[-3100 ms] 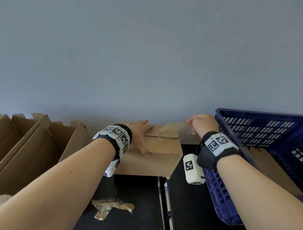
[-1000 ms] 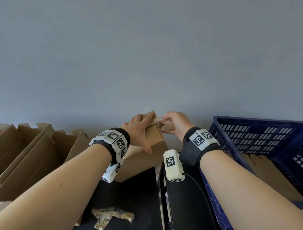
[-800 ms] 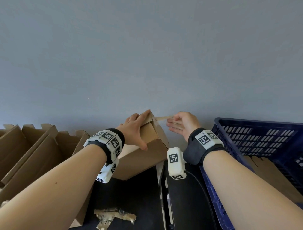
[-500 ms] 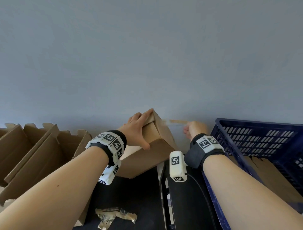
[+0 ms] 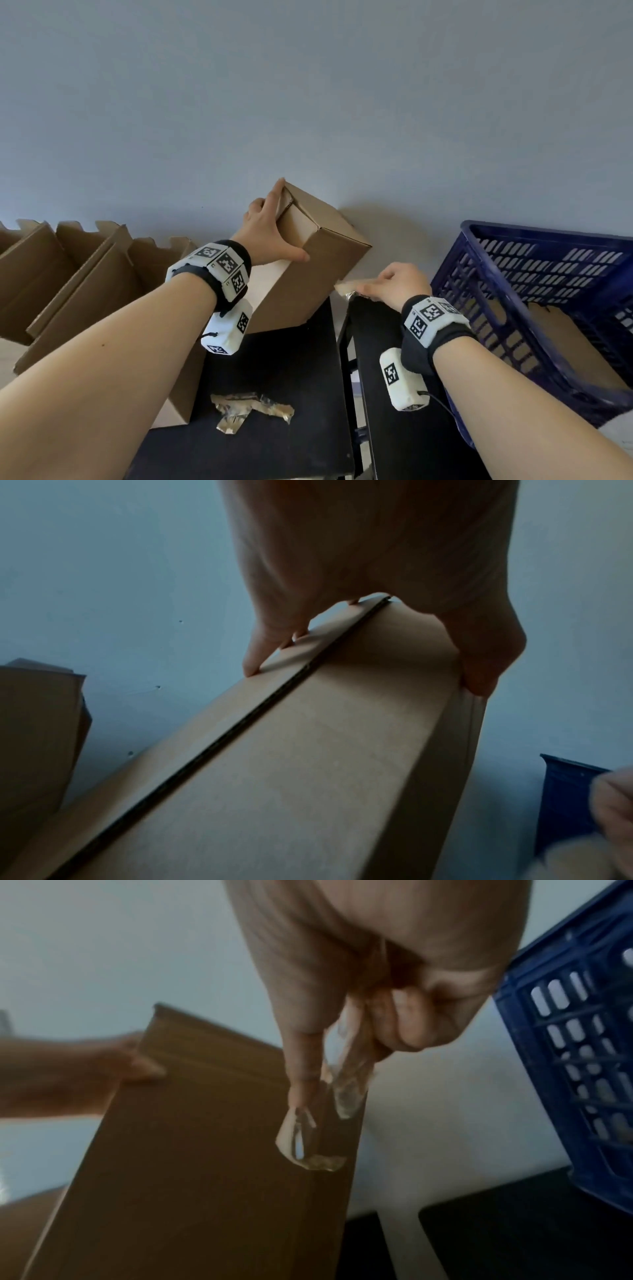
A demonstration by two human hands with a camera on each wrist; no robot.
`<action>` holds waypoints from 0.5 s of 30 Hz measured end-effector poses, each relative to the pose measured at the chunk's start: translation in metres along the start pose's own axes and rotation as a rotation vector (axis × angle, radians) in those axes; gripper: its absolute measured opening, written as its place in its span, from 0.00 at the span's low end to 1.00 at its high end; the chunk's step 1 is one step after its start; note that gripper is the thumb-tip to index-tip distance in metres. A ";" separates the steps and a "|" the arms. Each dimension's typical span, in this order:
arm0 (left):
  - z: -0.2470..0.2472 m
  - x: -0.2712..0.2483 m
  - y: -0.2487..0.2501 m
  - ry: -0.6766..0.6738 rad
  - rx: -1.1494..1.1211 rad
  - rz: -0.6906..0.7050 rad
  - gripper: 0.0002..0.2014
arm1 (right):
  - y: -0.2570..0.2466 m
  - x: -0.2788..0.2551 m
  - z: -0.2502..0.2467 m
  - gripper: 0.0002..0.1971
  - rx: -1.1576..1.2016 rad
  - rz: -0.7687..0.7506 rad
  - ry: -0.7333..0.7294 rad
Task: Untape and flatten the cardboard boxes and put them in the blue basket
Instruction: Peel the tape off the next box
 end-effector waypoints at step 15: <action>0.006 -0.012 -0.028 -0.017 -0.009 -0.051 0.64 | -0.038 -0.039 0.213 0.03 -0.394 -0.356 -0.307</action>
Point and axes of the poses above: each hand's wrist, its own x-axis towards the middle knuckle, its own z-axis out of the palm, y = z × x, the point moved 9 cm from there along x, towards the middle knuckle, and after that the axes turned 1 degree about z, right-handed, at the moved point
